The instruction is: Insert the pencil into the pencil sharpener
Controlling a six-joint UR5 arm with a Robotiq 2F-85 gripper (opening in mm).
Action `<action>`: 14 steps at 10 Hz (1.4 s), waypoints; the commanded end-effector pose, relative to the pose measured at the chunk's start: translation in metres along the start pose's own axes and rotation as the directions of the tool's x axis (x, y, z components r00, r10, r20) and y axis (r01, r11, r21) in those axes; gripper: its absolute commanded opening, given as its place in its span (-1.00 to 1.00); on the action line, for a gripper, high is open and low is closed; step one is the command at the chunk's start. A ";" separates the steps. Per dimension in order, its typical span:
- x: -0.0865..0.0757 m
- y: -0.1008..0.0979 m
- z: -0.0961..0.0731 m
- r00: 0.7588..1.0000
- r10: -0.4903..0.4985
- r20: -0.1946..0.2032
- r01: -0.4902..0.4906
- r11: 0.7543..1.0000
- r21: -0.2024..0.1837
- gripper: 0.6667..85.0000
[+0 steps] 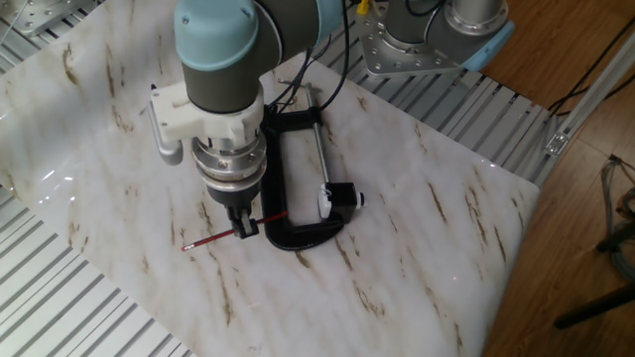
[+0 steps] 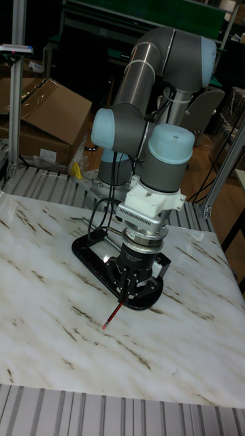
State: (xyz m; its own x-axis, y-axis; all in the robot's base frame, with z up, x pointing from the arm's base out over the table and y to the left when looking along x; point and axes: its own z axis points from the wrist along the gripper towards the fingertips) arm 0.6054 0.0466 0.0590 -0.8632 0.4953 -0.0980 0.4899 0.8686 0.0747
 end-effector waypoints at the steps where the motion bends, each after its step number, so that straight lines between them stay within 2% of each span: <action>1: -0.005 -0.010 -0.001 0.999 0.026 0.027 -0.025 1.000 -0.008 -0.99; 3: -0.005 -0.014 -0.003 0.999 0.027 0.045 -0.026 1.000 -0.017 -0.99; 5: 0.000 -0.020 -0.005 0.999 0.024 0.039 -0.024 1.000 0.012 -0.99; 9: 0.016 -0.008 -0.002 0.999 0.021 0.046 -0.023 0.999 0.023 -0.99; 14: 0.030 -0.007 -0.003 0.998 0.019 0.052 -0.021 0.999 0.036 -0.99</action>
State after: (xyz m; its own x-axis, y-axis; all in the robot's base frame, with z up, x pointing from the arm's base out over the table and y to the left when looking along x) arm 0.5815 0.0490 0.0575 -0.8499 0.5052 -0.1495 0.5059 0.8618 0.0365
